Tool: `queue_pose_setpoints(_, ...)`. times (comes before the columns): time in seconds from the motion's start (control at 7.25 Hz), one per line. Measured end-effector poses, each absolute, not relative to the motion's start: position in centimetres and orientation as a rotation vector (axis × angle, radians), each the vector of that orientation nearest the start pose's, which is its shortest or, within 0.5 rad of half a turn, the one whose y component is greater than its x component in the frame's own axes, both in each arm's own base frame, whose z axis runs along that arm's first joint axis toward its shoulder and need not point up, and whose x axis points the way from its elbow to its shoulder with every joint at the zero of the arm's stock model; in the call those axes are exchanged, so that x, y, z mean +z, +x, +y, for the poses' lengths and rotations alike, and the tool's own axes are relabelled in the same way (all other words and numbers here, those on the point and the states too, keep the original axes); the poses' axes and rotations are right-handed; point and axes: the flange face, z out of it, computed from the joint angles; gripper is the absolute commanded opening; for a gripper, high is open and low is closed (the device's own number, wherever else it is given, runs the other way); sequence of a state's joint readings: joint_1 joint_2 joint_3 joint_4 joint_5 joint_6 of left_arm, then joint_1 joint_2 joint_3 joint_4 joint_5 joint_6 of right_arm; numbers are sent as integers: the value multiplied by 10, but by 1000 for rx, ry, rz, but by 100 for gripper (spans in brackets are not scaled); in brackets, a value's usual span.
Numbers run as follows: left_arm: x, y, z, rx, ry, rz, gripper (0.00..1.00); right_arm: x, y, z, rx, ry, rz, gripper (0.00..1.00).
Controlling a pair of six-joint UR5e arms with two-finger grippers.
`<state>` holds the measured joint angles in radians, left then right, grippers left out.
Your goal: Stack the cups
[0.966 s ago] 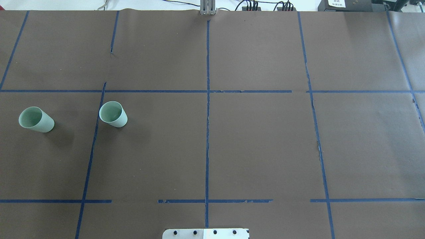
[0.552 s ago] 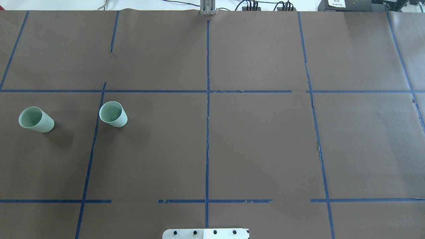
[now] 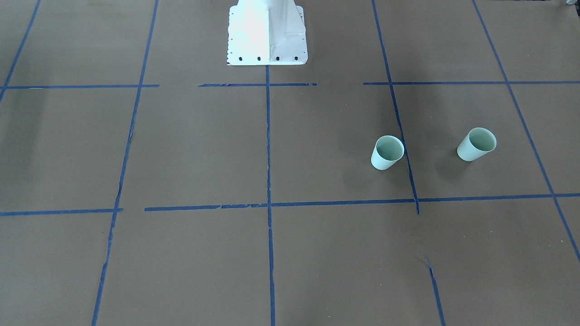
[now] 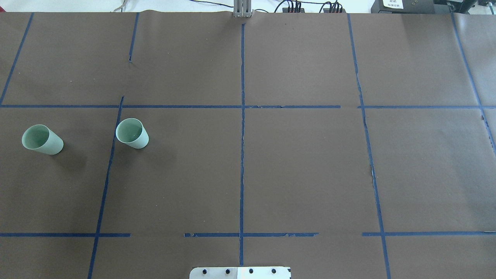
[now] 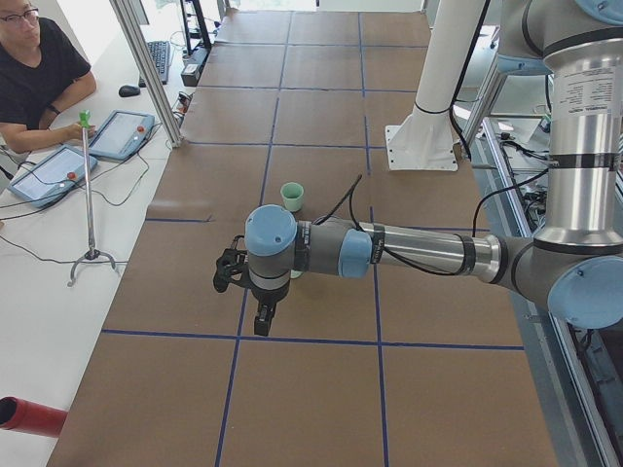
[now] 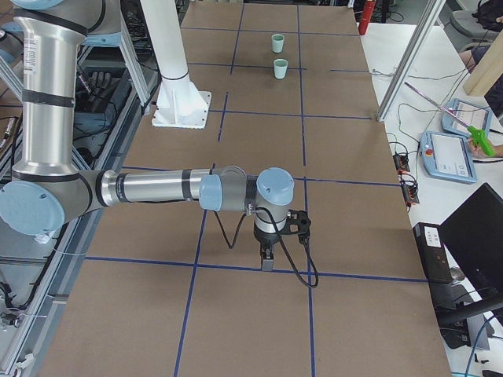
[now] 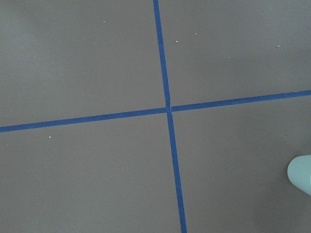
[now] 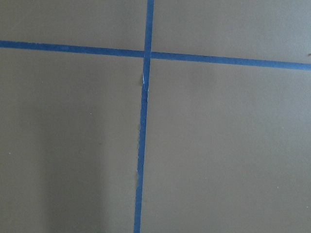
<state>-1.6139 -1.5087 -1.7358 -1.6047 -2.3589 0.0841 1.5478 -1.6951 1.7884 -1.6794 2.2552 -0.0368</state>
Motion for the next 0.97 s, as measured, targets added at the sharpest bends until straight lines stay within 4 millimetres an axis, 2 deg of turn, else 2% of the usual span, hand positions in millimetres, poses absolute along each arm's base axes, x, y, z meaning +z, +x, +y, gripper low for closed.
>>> queue_pose_setpoints(0.14,604,-66,-474,104,185,783,100,626,60,-438,-52,-10,-685,100)
queue_pose_setpoints(0.55,586,20,-486,78,144,823,100,626,60,-438,-53,-10,-684,100)
queue_pose_setpoints(0.97,572,90,-483,-32,58,865,100,626,60,-438,-53,-9,-684,100)
